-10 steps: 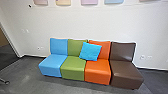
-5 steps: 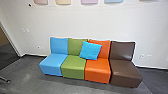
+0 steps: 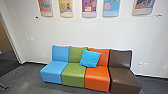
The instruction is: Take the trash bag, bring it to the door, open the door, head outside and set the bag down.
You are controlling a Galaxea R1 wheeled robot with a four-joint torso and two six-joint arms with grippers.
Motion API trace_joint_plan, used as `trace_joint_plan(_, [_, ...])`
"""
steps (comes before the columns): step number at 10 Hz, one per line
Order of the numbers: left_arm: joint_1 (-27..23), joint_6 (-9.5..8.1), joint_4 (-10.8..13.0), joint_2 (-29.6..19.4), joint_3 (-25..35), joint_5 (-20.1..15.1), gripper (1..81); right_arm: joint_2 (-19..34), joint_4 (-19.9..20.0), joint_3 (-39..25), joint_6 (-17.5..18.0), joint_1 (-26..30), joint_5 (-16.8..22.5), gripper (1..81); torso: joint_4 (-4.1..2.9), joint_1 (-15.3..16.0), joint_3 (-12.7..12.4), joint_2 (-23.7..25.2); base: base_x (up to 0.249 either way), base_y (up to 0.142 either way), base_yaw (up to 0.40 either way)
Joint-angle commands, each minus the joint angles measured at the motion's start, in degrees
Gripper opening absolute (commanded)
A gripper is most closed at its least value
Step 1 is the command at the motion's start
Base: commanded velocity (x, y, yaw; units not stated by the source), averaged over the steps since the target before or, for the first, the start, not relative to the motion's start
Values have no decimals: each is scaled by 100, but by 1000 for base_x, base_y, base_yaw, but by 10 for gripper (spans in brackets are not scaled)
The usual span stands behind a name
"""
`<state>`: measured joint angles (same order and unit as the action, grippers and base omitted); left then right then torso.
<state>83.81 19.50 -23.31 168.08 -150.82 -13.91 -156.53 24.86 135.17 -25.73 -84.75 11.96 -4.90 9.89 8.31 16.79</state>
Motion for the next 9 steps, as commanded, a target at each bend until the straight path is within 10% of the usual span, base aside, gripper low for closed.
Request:
trace_joint_plan(1, [-282,36,2,24,-70,-455,10,-30,28,26,-116,269,448,811,0,-365,5,-568,0,0,0])
trace_joint_plan(7, [-282,-17,-7,287,-333,-332,10,-662,10,1009,-125,217,448,811,0,-260,-659,-371,0,0,0])
trace_joint_plan(9, [-282,-17,-7,472,-615,-323,10,-795,10,1212,-125,225,448,811,0,-260,-395,-374,0,0,0])
